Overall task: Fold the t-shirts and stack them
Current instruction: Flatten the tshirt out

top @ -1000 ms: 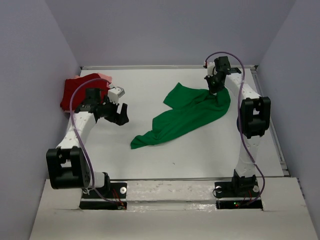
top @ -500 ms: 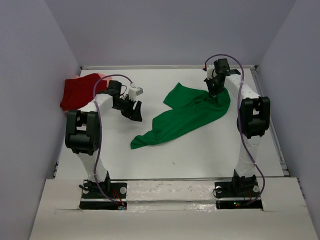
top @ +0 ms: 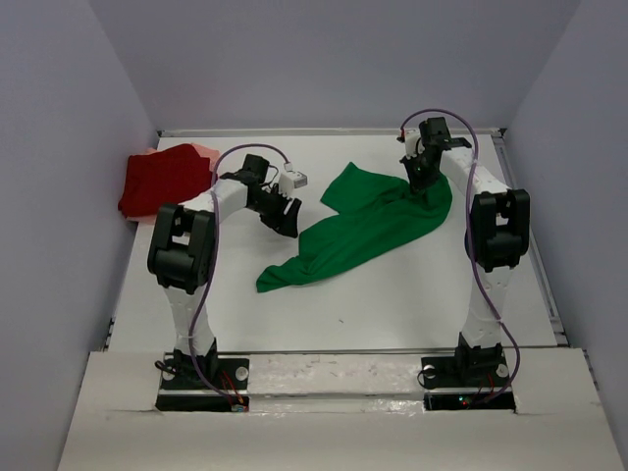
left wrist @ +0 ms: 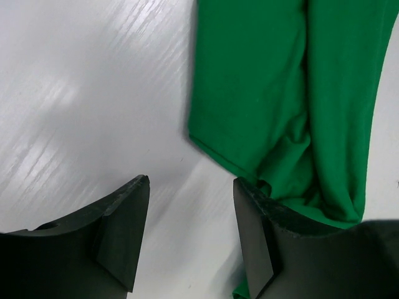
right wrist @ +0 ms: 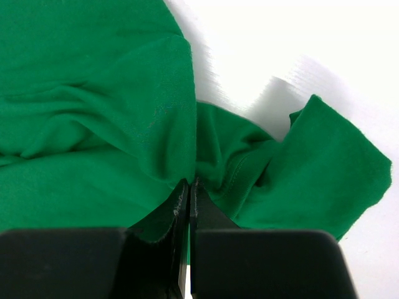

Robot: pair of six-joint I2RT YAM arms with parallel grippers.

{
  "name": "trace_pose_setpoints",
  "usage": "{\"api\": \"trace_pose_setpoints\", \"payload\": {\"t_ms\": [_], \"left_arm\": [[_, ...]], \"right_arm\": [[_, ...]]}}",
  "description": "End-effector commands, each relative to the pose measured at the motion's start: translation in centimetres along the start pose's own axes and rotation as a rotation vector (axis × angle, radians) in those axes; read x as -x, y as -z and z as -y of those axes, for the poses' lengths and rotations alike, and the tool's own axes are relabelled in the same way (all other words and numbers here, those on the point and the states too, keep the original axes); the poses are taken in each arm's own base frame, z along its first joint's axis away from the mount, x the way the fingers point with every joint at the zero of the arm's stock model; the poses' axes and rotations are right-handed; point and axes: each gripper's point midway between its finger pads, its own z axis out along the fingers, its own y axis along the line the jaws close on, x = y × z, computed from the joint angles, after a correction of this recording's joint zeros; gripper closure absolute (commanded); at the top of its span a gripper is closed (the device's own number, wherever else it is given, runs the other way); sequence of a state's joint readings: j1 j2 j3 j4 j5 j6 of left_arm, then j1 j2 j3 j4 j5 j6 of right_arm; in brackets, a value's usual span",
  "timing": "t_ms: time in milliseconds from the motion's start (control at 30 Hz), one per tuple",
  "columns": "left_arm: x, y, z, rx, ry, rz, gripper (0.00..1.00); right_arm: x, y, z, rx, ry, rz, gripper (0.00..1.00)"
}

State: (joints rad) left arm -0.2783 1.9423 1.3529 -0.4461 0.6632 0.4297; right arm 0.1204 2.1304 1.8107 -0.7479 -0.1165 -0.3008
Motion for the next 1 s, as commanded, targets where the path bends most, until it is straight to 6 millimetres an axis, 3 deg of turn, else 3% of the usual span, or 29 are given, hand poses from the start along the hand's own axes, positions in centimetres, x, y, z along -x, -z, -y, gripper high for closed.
{"api": "trace_pose_setpoints", "payload": {"t_ms": [0,500,667,967], "left_arm": [[1.8,-1.0,-0.1,0.019,-0.018,0.014,0.35],[2.7,-5.8,0.1,-0.021,-0.05,-0.061,0.36],[3.0,-6.9,1.3,-0.059,-0.063,-0.082,0.6],[2.7,-6.4,3.2,-0.083,-0.098,-0.104,0.84]], "right_arm": [[0.4,0.3,0.0,-0.006,0.028,0.017,1.0],[-0.5,-0.6,-0.4,0.018,0.031,-0.01,1.0],[-0.6,-0.6,-0.2,0.006,0.038,-0.014,1.0],[-1.2,-1.0,0.0,0.0,0.041,-0.031,1.0]]}}
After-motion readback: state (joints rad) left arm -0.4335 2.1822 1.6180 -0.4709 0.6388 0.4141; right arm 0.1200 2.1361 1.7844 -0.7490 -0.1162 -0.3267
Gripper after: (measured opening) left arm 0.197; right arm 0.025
